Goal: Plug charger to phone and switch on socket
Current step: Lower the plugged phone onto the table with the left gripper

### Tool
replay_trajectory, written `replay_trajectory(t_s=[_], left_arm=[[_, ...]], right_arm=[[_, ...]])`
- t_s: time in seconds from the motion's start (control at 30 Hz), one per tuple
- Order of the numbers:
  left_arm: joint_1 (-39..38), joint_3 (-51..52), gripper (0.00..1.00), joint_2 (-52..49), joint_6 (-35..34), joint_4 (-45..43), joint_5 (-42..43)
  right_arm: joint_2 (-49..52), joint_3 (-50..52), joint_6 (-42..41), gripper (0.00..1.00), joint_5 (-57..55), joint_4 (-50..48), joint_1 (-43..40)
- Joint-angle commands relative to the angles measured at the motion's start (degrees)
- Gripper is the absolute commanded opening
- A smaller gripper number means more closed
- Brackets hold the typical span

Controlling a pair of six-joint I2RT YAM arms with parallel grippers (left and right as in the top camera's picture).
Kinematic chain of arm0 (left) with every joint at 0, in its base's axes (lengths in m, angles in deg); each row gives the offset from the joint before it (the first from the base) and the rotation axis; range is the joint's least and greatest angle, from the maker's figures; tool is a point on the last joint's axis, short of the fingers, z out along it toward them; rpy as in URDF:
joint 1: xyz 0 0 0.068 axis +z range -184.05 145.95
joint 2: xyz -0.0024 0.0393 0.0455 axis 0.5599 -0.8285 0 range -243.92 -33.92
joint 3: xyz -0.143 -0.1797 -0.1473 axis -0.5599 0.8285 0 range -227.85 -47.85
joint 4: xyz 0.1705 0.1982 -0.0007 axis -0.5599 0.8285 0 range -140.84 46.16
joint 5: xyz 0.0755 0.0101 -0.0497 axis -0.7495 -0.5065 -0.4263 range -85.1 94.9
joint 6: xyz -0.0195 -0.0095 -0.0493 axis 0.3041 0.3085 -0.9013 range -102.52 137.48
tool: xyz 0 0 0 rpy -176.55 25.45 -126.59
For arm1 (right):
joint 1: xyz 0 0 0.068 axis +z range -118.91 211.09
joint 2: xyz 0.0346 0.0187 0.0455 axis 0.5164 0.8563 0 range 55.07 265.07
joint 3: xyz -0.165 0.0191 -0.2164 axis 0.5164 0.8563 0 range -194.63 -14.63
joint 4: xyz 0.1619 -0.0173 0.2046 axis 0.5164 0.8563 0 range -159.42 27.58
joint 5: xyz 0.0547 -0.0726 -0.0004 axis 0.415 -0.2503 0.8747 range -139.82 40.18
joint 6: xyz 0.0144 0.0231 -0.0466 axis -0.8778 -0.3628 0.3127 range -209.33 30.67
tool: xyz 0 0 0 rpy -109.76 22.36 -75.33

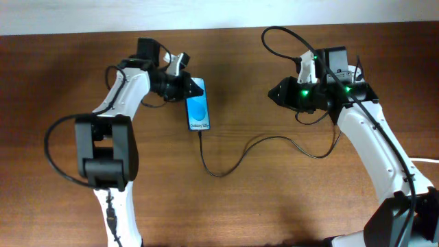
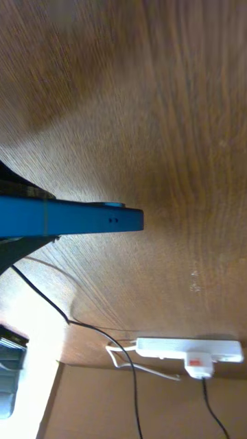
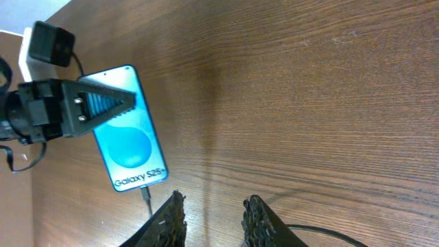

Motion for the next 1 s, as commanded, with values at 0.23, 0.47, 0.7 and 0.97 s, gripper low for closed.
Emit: replay_trajectory(t_s=[0.23,0.47,0.7,0.97], left_arm=[[-1.4,-0.4,0.0,-6.1,-4.1,-1.2,0.9],[-3.0,-0.4,0.02,-6.1,-4.1,-0.4,-5.0],[-4.5,-0.4,0.1,-6.1,-4.1,1.3,-11.4],[-4.5,-0.4,0.27,-6.1,-4.1,1.3,-11.5]], right_arm=[[-1.2,-0.1,0.8,0.31,-0.9,0.0,-0.1],[-1.2,-0.1,0.8,0.31,-0.9,0.0,-0.1],[-1.2,-0.1,0.8,0.31,-0.9,0.0,-0.1],[-1.2,-0.1,0.8,0.31,-0.9,0.0,-0.1]])
